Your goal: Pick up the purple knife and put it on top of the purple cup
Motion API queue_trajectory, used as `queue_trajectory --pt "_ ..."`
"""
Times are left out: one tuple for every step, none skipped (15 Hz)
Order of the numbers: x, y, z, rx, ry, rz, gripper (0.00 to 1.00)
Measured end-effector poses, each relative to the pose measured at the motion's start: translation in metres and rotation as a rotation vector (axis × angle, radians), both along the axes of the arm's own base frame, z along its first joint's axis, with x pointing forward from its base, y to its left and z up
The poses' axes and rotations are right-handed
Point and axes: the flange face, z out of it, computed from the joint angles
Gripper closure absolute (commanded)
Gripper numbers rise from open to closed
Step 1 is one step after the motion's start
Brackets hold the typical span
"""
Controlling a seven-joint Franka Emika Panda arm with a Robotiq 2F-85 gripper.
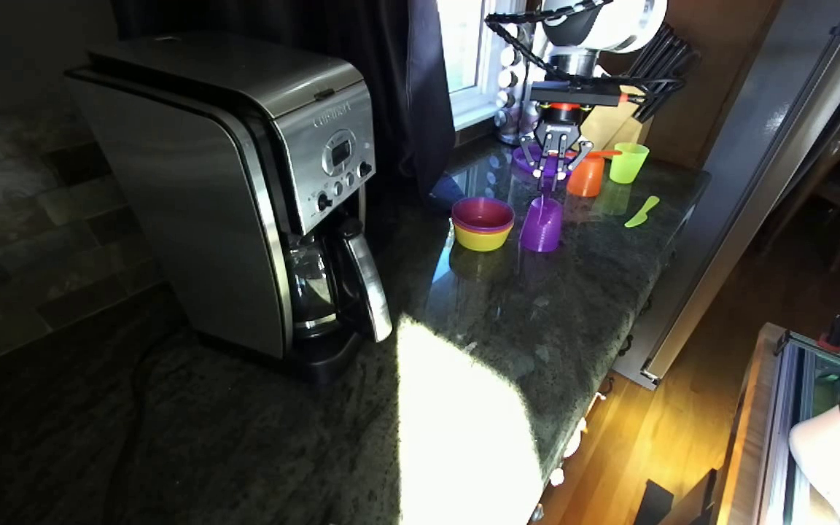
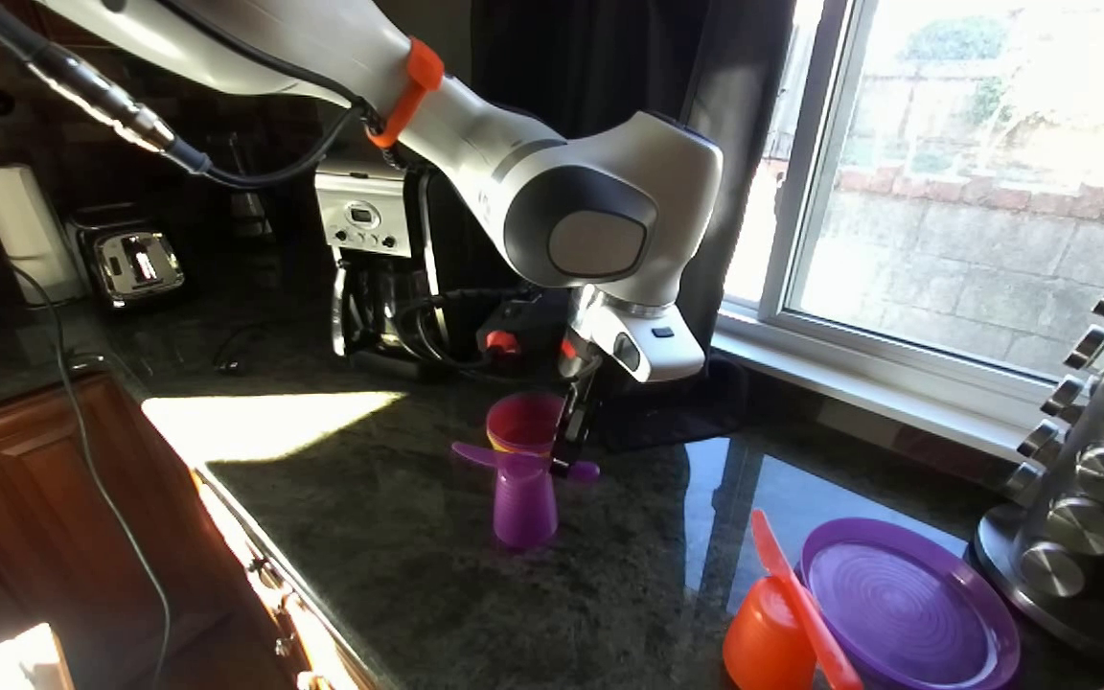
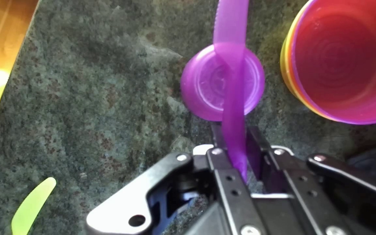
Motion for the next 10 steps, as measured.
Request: queue_trajectory --pt "0.0 0.0 0.0 0.0 0.0 0.001 0.94" --pt "-0.0001 0.0 -0.0001 0.0 0.0 0.002 0.94" --pt "-0.0001 0.0 -0.0001 0.001 -0.001 0.004 0.94" --pt "-0.0001 0.0 -0.0001 0.001 -0.001 0.007 0.94" --pt "-0.0001 0.0001 -0.0002 0.001 -0.002 0.011 0.94" --pt "-0.0002 0.0001 -0.0003 0.002 -0.002 0.016 0.94" --pt "-0.0003 0.0001 -0.0004 0.003 -0.003 0.021 0.94" --pt "-0.0003 0.0001 -0.0004 0.003 -0.004 0.025 0.94" --pt "-0.0003 0.0001 -0.0004 0.004 -0.004 0.027 0.94" --pt "-0.0003 0.0002 -0.0004 0.004 -0.004 0.029 0.94"
